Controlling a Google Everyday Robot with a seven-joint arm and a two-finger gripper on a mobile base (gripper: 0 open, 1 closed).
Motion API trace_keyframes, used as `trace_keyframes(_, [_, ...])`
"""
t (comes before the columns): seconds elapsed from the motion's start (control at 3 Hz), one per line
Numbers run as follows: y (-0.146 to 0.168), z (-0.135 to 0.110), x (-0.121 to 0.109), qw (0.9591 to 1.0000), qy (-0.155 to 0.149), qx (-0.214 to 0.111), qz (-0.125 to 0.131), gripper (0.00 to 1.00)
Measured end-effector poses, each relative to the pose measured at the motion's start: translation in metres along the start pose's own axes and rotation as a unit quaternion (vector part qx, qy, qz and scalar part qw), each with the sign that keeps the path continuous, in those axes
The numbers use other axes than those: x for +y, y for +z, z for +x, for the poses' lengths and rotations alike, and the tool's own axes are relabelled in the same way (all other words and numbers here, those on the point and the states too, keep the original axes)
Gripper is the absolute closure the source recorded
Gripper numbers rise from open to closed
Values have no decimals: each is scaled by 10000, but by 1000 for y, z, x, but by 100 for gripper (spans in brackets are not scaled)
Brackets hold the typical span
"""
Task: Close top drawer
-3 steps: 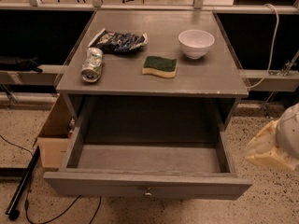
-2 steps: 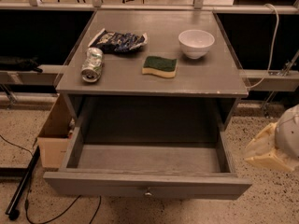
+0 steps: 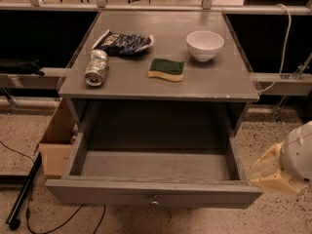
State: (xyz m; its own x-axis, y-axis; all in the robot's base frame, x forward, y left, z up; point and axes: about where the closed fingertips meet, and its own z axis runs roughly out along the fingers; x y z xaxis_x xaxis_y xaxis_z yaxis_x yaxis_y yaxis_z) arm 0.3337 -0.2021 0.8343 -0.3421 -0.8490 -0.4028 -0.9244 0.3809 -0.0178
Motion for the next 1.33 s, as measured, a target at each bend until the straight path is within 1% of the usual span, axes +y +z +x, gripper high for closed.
trace_keyframes(0.33, [30,18,16,9979,176,-477,-408,100])
trace_keyframes(0.67, [67,2,35,9891,94,-1140,-928,100])
trace_keyframes(1.0, [85,-9,41,9843,7,-1355,-1131,100])
trace_keyframes(1.33, [87,-9,44,9850,0,-1315,-1114,100])
